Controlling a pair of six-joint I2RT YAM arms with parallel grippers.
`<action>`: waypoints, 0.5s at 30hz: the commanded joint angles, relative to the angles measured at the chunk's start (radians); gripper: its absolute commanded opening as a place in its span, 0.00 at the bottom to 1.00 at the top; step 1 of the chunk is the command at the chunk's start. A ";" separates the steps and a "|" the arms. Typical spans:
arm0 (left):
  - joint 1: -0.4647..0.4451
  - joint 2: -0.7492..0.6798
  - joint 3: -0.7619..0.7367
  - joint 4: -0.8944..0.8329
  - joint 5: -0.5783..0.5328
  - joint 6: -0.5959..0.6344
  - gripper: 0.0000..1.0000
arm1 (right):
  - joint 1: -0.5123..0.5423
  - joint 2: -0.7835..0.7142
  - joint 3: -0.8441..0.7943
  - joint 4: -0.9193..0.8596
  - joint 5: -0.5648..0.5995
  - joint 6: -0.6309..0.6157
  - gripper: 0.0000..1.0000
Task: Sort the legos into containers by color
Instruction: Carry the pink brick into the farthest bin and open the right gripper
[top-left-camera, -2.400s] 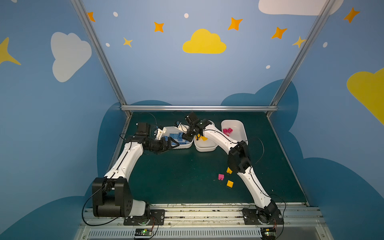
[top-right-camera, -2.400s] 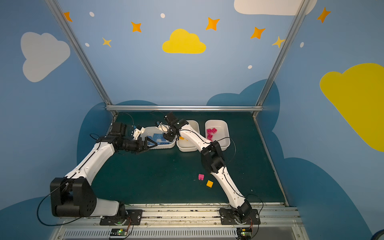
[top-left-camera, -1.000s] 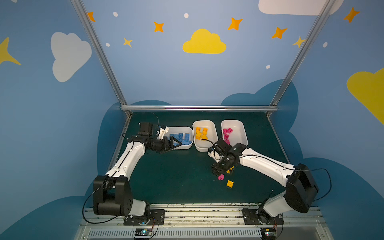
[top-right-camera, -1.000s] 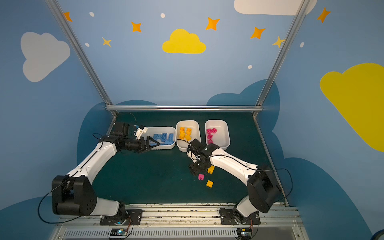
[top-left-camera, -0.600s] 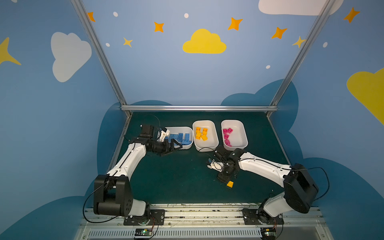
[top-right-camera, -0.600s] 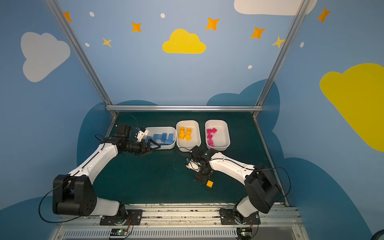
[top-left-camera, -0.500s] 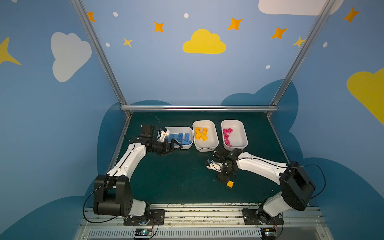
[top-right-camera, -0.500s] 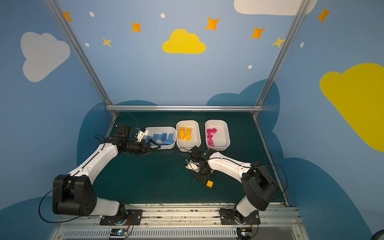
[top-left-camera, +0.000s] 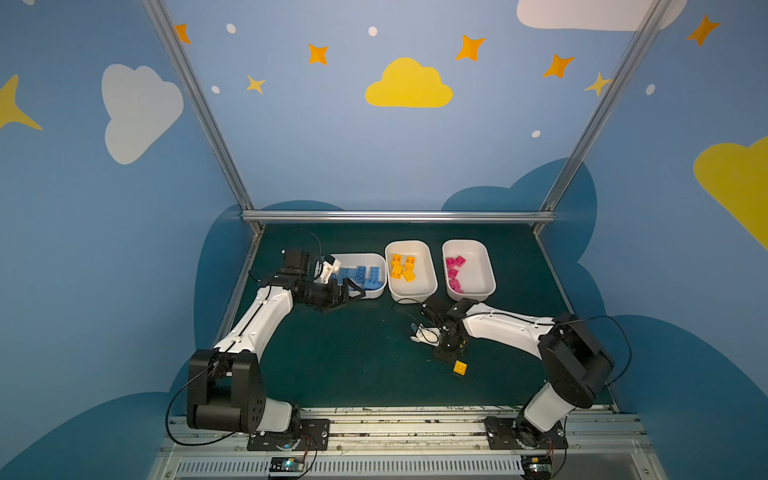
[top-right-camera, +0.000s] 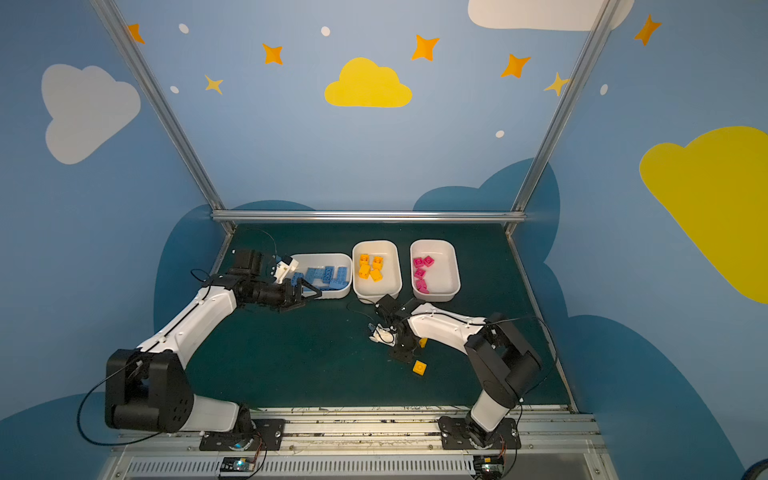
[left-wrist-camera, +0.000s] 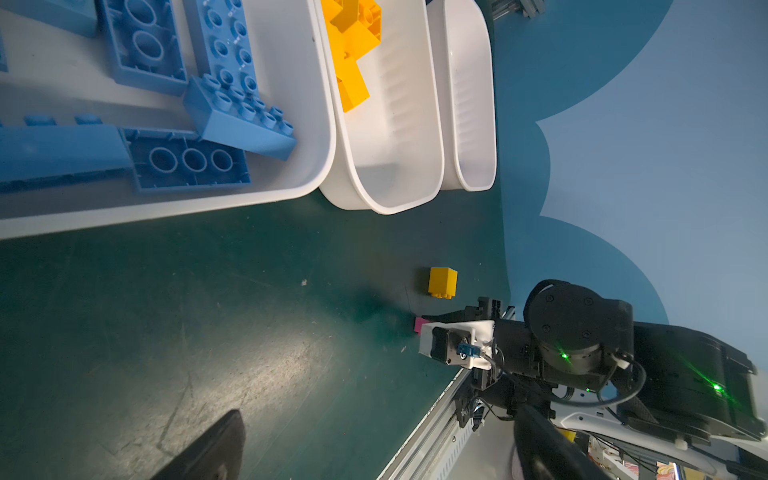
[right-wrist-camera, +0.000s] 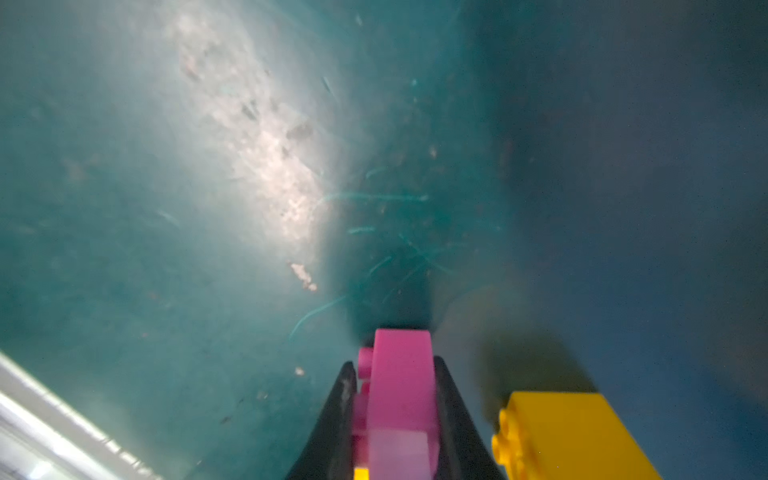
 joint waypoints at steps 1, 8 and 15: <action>-0.014 -0.023 0.001 0.019 0.037 -0.013 0.99 | -0.078 -0.089 0.071 -0.060 -0.023 0.023 0.13; -0.054 -0.024 0.019 0.089 0.054 -0.071 0.99 | -0.295 -0.095 0.257 -0.092 -0.042 0.037 0.13; -0.093 -0.004 0.033 0.159 0.058 -0.103 0.99 | -0.483 0.092 0.468 -0.081 -0.027 0.043 0.14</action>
